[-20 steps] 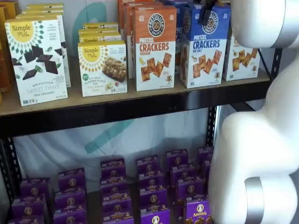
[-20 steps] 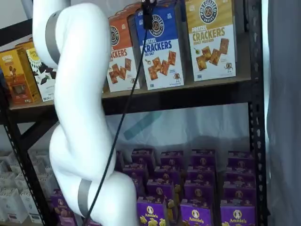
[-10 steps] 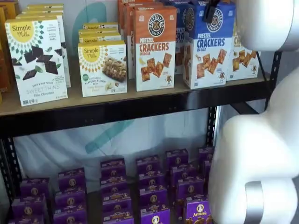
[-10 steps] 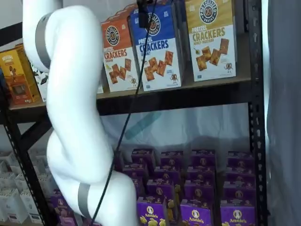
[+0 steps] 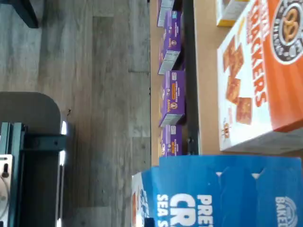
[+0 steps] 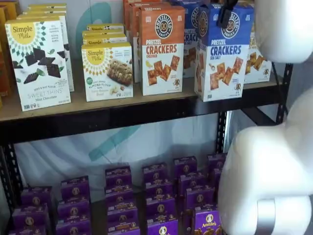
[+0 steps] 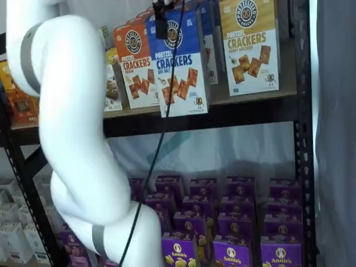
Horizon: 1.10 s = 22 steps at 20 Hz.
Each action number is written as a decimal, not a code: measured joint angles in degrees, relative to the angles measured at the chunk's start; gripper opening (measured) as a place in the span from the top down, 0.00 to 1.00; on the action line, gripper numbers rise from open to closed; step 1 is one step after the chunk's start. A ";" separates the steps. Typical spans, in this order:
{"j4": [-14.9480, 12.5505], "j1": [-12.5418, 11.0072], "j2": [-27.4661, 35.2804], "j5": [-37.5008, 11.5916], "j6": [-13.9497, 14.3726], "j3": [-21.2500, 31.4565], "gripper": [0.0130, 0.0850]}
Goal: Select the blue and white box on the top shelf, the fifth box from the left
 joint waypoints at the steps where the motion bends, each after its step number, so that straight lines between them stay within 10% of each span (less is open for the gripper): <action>1: 0.03 -0.11 -1.01 -0.29 -0.13 1.20 0.39; 22: -0.69 -2.44 -14.39 -1.91 -3.50 18.25 0.39</action>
